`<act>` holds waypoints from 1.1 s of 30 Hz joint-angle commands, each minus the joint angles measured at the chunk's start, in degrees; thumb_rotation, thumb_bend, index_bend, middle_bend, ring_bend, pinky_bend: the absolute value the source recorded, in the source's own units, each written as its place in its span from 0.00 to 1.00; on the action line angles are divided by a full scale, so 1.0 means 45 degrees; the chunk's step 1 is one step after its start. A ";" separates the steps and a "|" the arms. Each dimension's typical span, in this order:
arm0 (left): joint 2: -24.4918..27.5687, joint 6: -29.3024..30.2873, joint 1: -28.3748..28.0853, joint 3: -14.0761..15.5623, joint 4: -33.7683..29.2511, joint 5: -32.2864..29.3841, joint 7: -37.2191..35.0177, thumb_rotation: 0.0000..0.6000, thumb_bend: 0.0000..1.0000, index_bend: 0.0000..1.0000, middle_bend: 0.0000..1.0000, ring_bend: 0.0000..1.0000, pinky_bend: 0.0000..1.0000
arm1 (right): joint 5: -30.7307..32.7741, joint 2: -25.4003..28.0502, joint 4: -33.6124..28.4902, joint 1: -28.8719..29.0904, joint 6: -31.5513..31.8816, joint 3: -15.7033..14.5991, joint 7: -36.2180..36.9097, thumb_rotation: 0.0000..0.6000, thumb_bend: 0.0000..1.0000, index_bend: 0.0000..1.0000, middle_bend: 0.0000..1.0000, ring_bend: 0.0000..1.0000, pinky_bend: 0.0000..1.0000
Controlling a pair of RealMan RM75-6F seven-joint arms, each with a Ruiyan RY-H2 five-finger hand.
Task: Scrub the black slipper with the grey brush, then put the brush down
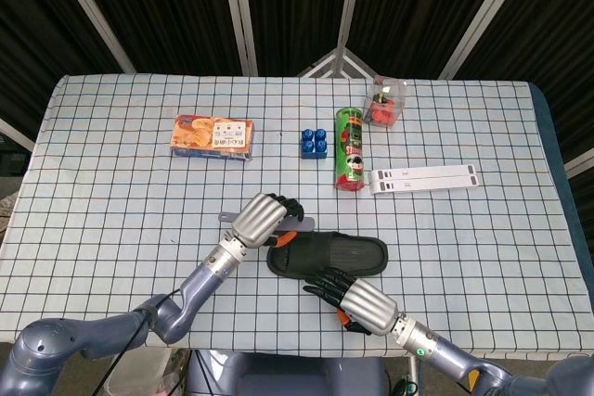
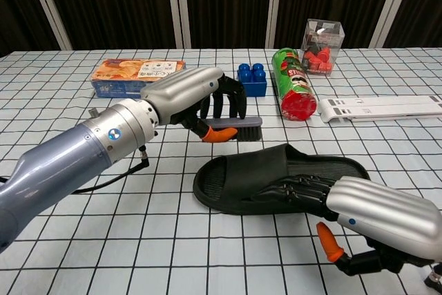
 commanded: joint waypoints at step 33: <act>0.0463 -0.0777 0.0067 0.0648 -0.0657 -0.0469 -0.1059 1.00 0.77 0.46 0.62 0.51 0.54 | 0.0201 -0.0689 0.0632 0.0185 0.0624 -0.0553 0.0096 1.00 0.98 0.04 0.11 0.06 0.10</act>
